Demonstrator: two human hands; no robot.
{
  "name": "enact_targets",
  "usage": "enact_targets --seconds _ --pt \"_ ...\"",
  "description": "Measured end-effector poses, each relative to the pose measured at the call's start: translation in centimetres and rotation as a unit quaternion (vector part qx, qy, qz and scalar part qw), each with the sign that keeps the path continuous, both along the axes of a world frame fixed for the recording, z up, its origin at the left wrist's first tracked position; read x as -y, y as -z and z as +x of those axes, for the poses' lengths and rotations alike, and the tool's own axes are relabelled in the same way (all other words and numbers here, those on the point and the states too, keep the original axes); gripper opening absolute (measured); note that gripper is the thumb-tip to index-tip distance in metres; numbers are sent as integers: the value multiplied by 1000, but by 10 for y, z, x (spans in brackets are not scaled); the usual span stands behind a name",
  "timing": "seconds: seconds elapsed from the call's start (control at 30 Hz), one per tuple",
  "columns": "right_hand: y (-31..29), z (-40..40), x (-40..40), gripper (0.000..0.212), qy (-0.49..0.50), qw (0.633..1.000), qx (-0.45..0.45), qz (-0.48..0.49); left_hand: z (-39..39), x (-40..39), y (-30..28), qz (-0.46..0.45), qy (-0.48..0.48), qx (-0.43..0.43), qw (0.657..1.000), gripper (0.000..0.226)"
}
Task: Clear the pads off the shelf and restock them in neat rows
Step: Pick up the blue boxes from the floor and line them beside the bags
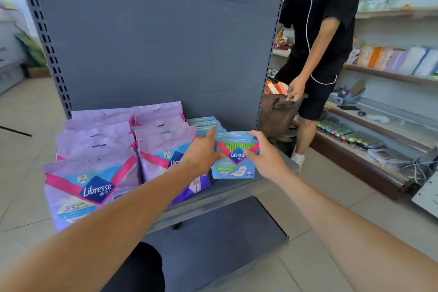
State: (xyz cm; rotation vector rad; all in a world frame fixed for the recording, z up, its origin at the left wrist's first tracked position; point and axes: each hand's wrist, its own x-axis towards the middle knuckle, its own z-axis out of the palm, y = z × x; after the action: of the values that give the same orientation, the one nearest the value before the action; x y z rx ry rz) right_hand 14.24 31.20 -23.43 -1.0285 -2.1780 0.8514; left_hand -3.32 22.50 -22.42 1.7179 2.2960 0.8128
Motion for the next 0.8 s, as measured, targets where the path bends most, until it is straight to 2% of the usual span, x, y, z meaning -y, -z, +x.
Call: enact_targets --seconds 0.13,0.27,0.37,0.5,0.7,0.8 --pt "-5 -11 -22 43 -26 999 42 17 -6 -11 1 -18 -10 -29 999 62" --pt "-3 -25 -40 44 -50 997 51 23 -10 -20 3 -28 -41 -60 997 63" --pt "3 -36 -51 46 -58 995 72 39 -11 -25 11 -37 -62 -130 989 56" --pt "24 -45 -60 44 -78 988 120 57 -7 -28 27 -75 -71 -226 969 34" --pt "32 -49 -71 43 -91 986 116 74 -1 -33 26 -90 -70 -316 942 41" --pt "32 -52 -74 43 -98 983 126 90 0 -34 21 -103 -72 -319 940 37"
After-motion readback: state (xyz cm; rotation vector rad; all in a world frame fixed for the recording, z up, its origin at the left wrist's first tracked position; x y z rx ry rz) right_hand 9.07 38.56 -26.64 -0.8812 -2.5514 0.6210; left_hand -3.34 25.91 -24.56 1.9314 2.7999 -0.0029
